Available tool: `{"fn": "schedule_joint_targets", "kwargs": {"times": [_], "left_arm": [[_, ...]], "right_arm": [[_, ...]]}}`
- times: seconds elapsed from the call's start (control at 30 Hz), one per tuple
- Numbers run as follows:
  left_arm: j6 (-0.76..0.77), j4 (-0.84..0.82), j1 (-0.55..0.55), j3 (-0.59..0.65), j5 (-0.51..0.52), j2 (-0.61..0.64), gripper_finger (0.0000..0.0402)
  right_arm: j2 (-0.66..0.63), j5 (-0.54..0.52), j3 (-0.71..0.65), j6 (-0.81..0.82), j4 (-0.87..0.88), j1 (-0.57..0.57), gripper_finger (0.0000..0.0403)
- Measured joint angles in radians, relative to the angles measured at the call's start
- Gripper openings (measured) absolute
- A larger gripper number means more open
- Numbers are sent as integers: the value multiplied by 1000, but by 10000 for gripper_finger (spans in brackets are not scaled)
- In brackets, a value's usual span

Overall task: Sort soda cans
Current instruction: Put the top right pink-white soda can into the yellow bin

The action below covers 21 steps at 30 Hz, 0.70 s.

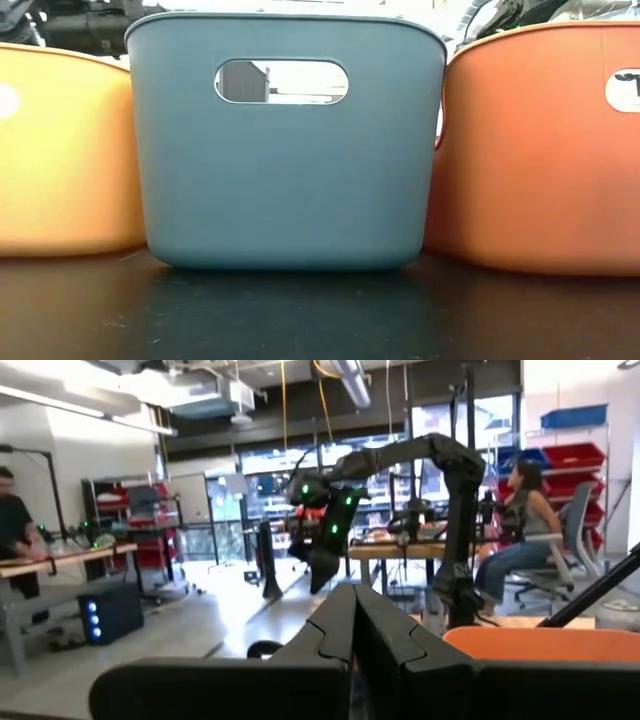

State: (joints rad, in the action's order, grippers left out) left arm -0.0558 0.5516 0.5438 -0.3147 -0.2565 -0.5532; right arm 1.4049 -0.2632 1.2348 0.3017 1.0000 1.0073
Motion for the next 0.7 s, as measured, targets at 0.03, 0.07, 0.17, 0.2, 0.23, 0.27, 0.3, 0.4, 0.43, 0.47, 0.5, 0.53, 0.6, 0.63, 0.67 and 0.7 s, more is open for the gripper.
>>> {"fn": "schedule_joint_targets", "kwargs": {"times": [0.03, 0.07, 0.17, 0.2, 0.23, 0.27, 0.3, 0.4, 0.43, 0.47, 0.5, 0.53, 0.6, 0.63, 0.67, 0.7], "left_arm": [[2, 0, 0, 11, 0, 16, 0], [4, 0, 0, 21, 0, 30, 0], [8, -26, 0, 30, 1, 58, 0], [8, -38, 0, 30, 2, 63, 0], [9, -48, 0, 31, 2, 64, 0], [12, -50, 0, 31, 2, 64, 0], [16, -55, 0, 31, 1, 64, 0], [19, -74, 0, 31, -1, 63, 0], [19, -79, 0, 31, -2, 63, 0], [19, -85, 0, 31, -2, 63, 0], [19, -89, 0, 31, -2, 63, 0], [19, -93, 0, 31, -2, 62, 0], [19, -92, 0, 31, -3, 63, 0], [19, -92, 0, 31, -3, 63, 0], [19, -92, 0, 31, -5, 63, 0], [19, -92, 0, 31, -8, 63, 0]], "right_arm": [[8, -2, -3, 9, 8, 0, 395], [18, -3, -8, 14, 10, -1, 394], [43, -4, -23, 31, 12, -8, 394], [51, -4, -25, 38, 10, -8, 394], [57, -5, -25, 44, 8, -8, 394], [64, -7, -25, 51, 8, -8, 393], [71, -9, -25, 56, 10, -5, 393], [95, -11, -25, 73, 23, -3, 393], [102, -13, -25, 79, 26, -3, 393], [108, -21, -25, 84, 28, -3, 393], [113, -28, -25, 89, 28, -3, 393], [117, -32, -25, 90, 28, -3, 393], [120, -34, -25, 91, 28, -4, 393], [121, -34, -25, 91, 28, -3, 393], [121, -33, -25, 91, 28, -3, 393], [121, -32, -25, 91, 28, -3, 393]]}}
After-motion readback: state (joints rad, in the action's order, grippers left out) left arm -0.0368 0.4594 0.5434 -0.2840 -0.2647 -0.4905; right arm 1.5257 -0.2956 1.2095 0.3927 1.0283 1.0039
